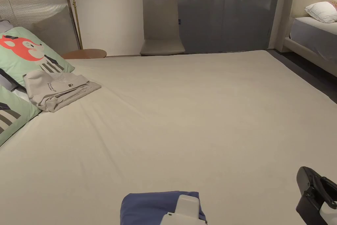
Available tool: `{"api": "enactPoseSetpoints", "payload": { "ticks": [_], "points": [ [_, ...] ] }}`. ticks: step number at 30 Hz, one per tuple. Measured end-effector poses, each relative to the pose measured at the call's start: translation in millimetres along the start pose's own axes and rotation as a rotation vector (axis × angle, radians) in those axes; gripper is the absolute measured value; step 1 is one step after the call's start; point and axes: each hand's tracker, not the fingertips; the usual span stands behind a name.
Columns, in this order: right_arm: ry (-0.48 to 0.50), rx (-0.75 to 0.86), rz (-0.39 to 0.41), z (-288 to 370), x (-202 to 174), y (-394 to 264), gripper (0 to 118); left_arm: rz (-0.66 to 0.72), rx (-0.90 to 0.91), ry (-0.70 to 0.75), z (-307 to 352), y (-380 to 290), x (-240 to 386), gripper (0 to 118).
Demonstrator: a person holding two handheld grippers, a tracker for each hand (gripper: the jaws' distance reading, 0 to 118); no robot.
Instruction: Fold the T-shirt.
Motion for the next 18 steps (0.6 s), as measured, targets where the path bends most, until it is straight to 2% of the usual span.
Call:
{"api": "enactPoseSetpoints", "payload": {
  "ticks": [6, 7, 12, 18],
  "points": [
    [-0.019, 0.0, 0.001, 1.4, 4.1, -0.4, 1, -0.02, 0.003, -0.087, -0.8, -2.0, 22.0, 1],
    [-0.02, 0.001, -0.001, 1.2, 3.9, -0.2, 1, 0.006, -0.004, -0.141, 0.5, -0.6, 22.1, 1],
    [0.003, 0.006, 0.018, -4.1, -5.1, 5.8, 1, 0.118, 0.104, -0.217, 27.1, 13.2, 2.8, 1],
    [0.103, -0.011, 0.033, -24.6, -38.3, 1.9, 1, 0.249, 0.288, -0.07, 73.6, 28.3, -84.2, 1]
  ]
}}
